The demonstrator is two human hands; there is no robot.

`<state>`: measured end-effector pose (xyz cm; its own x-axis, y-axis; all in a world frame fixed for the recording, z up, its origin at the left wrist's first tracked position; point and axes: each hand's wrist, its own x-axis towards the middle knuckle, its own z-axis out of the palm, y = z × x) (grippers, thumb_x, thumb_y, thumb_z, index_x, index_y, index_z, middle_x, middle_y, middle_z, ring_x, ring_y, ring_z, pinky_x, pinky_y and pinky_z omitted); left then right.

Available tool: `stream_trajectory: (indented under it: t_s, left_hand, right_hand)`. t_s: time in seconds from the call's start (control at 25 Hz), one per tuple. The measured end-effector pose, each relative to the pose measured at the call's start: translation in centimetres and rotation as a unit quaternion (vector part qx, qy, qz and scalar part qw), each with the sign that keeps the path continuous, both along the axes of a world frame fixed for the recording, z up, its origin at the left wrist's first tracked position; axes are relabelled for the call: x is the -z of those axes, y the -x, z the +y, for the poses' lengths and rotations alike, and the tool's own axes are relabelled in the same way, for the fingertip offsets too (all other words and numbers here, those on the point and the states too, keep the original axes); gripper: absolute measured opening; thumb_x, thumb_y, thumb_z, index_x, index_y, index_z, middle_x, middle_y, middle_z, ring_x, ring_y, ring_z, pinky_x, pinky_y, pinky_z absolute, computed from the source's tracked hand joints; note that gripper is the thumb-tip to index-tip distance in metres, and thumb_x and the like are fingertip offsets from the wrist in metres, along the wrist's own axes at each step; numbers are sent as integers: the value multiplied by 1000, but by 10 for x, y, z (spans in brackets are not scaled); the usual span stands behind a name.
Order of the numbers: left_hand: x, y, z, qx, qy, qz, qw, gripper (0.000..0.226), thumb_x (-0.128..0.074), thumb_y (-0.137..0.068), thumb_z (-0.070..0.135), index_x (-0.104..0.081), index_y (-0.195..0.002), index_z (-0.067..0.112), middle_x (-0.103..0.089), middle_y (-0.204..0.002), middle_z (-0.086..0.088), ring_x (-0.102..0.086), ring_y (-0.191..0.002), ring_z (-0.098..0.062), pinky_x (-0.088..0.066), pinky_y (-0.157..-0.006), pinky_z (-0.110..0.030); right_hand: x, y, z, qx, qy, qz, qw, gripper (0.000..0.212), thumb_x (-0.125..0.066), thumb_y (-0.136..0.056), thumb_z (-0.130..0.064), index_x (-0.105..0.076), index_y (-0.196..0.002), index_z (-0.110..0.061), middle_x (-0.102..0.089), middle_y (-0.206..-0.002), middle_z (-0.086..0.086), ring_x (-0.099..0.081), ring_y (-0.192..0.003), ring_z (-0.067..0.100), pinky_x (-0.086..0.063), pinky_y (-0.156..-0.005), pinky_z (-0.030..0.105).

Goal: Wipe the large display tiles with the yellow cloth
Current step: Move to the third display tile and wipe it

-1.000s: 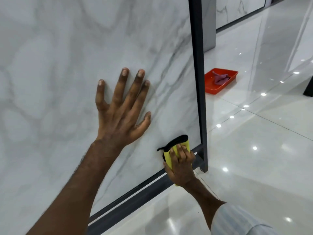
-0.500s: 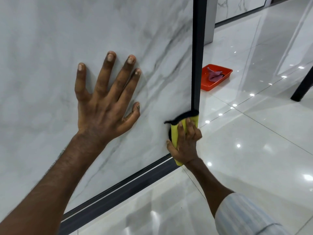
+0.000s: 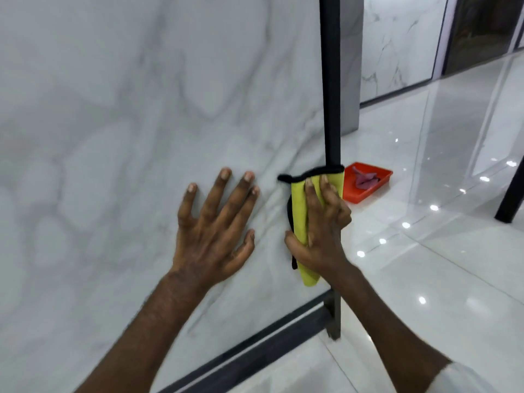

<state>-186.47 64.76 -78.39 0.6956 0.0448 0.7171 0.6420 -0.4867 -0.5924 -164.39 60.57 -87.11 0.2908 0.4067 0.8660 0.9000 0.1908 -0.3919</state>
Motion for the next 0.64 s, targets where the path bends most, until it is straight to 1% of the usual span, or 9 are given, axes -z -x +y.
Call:
stream_trajectory:
  t_s: [0.08, 0.12, 0.24, 0.32, 0.4, 0.48, 0.52, 0.56, 0.64]
  left_hand:
    - [-12, 2, -12, 17, 40, 13, 999, 72, -61, -93, 43, -47, -157, 14, -32, -170, -8, -29, -158, -31, -16, -123, -58]
    - [-29, 4, -17, 30, 41, 20, 999, 71, -62, -92, 45, -51, -156, 15, -33, -170, -7, -31, -158, -30, -19, -120, -57]
    - [-128, 9, -21, 55, -21, -12, 998, 67, -54, -97, 48, -48, -157, 18, -29, -171, -8, -28, -158, -30, -19, -118, -55]
    - [-207, 11, -11, 39, -67, -68, 995, 67, -47, -102, 47, -40, -161, 16, -22, -173, -11, -22, -160, -31, -16, -120, -54]
    - [-257, 10, 1, 28, -73, -96, 992, 68, -41, -106, 47, -34, -164, 13, -18, -174, -12, -19, -161, -34, -15, -121, -58]
    - [-263, 4, 10, 15, -65, -79, 995, 72, -38, -106, 48, -29, -165, 8, -18, -173, -16, -17, -160, -40, -14, -121, -67]
    - [-256, 1, 14, 4, -64, -68, 996, 75, -40, -105, 49, -27, -164, 5, -19, -172, -19, -16, -159, -44, -13, -121, -72]
    - [-248, -3, 16, -8, -62, -64, 996, 79, -44, -103, 49, -26, -164, 2, -19, -172, -22, -15, -159, -47, -13, -120, -76]
    - [-235, -8, 17, -17, -56, -75, 995, 85, -50, -99, 51, -26, -163, 1, -20, -171, -23, -15, -158, -48, -11, -120, -78]
  right_hand:
    - [-85, -4, -2, -11, -18, -32, 999, 99, -59, -71, -44, -18, -161, -35, -17, -167, 8, -23, -150, 33, -16, -119, 42]
    - [-128, -6, -2, -4, -35, -41, 999, 99, -59, -70, -45, -22, -161, -34, -21, -167, 7, -26, -147, 32, -21, -115, 45]
    - [-220, -11, 1, 34, -72, -42, 996, 92, -61, -69, -43, -38, -158, -32, -34, -162, 3, -35, -133, 26, -32, -102, 48]
    - [-227, -13, 0, 49, -85, -58, 994, 87, -61, -73, -43, -40, -157, -31, -38, -161, 5, -39, -129, 29, -35, -98, 50]
    - [-202, -14, -1, 52, -68, -69, 994, 84, -60, -77, -45, -37, -156, -32, -37, -162, 5, -40, -129, 29, -36, -98, 51]
    - [-194, -12, -6, 42, -43, -56, 997, 84, -58, -77, -47, -35, -156, -35, -35, -162, 2, -39, -129, 29, -36, -99, 52]
    - [-209, -14, -7, 35, -44, -46, 997, 84, -58, -76, -48, -36, -156, -36, -34, -161, 0, -39, -127, 29, -37, -98, 54]
    - [-233, -15, -7, 29, -49, -44, 997, 85, -57, -75, -49, -37, -157, -36, -35, -160, 0, -39, -125, 30, -38, -97, 54]
    - [-293, -18, -6, 26, -57, -66, 996, 87, -54, -74, -53, -37, -158, -36, -35, -160, -2, -38, -122, 29, -39, -94, 50]
